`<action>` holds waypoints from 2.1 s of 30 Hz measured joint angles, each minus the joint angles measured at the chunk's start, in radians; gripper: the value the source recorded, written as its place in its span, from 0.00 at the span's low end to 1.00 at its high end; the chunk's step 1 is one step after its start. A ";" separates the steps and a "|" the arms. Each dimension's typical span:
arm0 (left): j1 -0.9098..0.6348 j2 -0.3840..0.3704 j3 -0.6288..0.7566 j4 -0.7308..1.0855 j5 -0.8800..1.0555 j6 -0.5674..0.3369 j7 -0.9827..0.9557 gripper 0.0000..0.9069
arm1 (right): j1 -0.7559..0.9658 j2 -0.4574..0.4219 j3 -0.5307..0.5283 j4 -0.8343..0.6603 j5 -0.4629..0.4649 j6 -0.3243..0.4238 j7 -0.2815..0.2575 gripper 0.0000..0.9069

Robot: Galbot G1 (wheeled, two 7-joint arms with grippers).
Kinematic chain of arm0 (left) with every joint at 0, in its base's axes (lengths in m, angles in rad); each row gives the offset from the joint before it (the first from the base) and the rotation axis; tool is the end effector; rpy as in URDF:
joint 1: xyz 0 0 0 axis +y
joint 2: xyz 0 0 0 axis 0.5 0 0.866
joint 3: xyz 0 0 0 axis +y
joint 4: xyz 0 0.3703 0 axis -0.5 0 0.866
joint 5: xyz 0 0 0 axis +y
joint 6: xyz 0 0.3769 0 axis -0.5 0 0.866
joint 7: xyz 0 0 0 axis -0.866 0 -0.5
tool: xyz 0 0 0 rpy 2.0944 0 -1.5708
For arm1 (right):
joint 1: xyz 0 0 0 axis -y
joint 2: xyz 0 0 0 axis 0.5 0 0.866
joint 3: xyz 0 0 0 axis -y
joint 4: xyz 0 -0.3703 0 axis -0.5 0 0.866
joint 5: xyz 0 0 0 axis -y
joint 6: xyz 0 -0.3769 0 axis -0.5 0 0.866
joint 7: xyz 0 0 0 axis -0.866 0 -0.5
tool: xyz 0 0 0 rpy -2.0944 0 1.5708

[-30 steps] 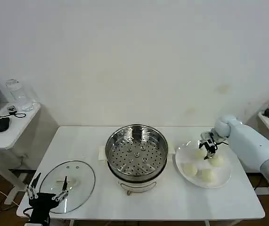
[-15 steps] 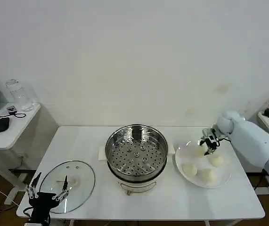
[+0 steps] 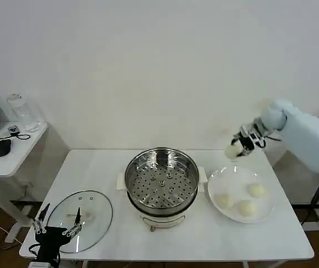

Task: Take steamed baozi put them in steamer then cover it.

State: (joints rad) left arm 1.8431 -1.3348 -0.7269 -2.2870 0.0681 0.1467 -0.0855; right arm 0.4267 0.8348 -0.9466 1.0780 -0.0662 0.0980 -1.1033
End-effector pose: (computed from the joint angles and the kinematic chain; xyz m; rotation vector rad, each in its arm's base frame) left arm 0.1190 0.0845 -0.2731 0.1414 -2.9005 -0.5707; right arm 0.6287 -0.1234 -0.0276 1.3644 -1.4053 1.8247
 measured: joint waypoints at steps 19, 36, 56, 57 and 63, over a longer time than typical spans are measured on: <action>0.014 0.002 -0.032 -0.014 -0.014 0.001 0.001 1.00 | 0.171 0.205 -0.227 0.206 0.178 0.053 0.093 0.68; 0.026 -0.013 -0.057 -0.010 -0.032 -0.007 0.001 1.00 | 0.116 0.335 -0.331 0.169 -0.018 0.264 0.207 0.68; 0.019 -0.015 -0.061 0.004 -0.037 -0.008 0.000 1.00 | 0.011 0.423 -0.294 -0.004 -0.262 0.450 0.294 0.98; 0.018 -0.015 -0.061 0.004 -0.037 -0.008 0.000 1.00 | 0.009 0.423 -0.293 -0.007 -0.269 0.455 0.296 1.00; 0.017 -0.017 -0.058 0.001 -0.037 -0.008 0.000 1.00 | 0.010 0.421 -0.291 -0.014 -0.290 0.476 0.311 1.00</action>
State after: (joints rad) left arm 1.8602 -1.3518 -0.7852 -2.2864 0.0307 0.1386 -0.0858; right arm 0.4367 1.2563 -1.2372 1.0641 -0.3560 0.5737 -0.7927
